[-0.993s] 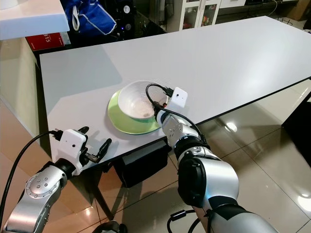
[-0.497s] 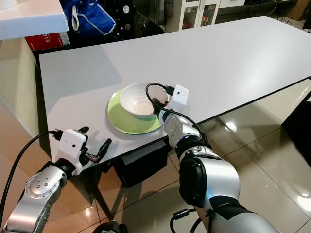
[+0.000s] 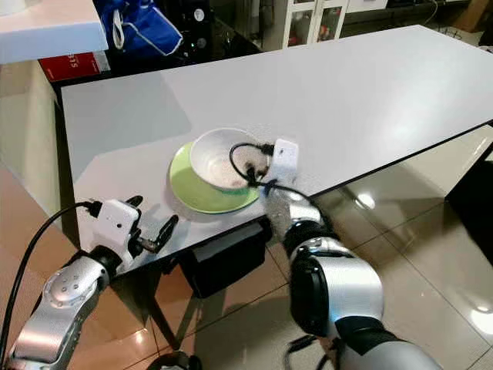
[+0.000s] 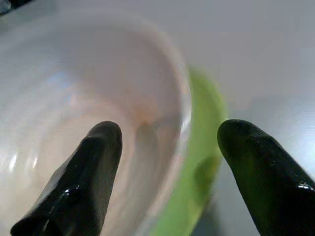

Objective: Setting the table

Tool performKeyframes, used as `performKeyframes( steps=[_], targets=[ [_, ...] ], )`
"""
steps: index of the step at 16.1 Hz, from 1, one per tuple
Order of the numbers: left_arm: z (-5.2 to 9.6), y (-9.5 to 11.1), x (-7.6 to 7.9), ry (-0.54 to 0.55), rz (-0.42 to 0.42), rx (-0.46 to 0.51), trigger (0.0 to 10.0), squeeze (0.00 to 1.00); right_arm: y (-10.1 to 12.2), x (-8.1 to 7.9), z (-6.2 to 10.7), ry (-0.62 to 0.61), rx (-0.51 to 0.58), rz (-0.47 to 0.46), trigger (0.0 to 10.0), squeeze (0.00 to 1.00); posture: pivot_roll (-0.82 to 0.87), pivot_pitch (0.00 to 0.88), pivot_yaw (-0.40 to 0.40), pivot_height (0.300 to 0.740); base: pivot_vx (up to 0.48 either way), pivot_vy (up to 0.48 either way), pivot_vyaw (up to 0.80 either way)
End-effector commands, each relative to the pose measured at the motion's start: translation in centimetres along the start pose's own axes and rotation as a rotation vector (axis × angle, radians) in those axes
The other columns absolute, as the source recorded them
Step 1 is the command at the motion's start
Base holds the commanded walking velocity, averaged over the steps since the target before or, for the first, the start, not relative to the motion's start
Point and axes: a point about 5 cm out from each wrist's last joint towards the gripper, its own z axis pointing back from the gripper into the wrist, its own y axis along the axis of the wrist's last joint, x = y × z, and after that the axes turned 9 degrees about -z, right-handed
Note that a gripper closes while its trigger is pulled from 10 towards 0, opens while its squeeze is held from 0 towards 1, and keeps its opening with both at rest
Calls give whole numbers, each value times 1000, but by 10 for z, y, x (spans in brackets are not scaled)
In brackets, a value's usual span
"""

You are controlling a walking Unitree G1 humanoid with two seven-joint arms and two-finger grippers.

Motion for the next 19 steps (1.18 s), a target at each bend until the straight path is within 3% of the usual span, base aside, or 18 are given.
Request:
performKeyframes(
  steps=[1, 8, 12, 15, 17, 19],
  targets=[
    [-6, 3, 0, 1, -6, 13, 10000, 0, 20, 0, 0, 10, 120, 89, 10000, 0, 128, 0, 16, 740, 0, 0, 0],
    [-13, 6, -1, -2, -9, 32, 10000, 0, 44, -1, 4, 37, 284, 126, 10000, 0, 117, 0, 24, 740, 0, 0, 0],
    [-12, 2, -13, 87, 55, 23, 10000, 0, 41, 10, 16, 63, 394, 179, 10000, 0, 107, 0, 30, 740, 0, 0, 0],
    [-13, -6, -31, 209, 178, -1, 10000, 0, 13, 37, 44, 87, 445, 214, 10000, 0, 78, 0, 20, 740, 0, 0, 0],
    [-10, -12, -36, 220, 194, -10, 10000, 0, -20, 66, 62, 87, 365, 252, 10000, 0, 80, 0, 7, 740, 0, 0, 0],
    [1, -25, -45, 217, 210, -23, 10000, 0, -64, 114, 92, 55, 205, 316, 10000, 0, 83, 0, -3, 740, 0, 0, 0]
  ],
)
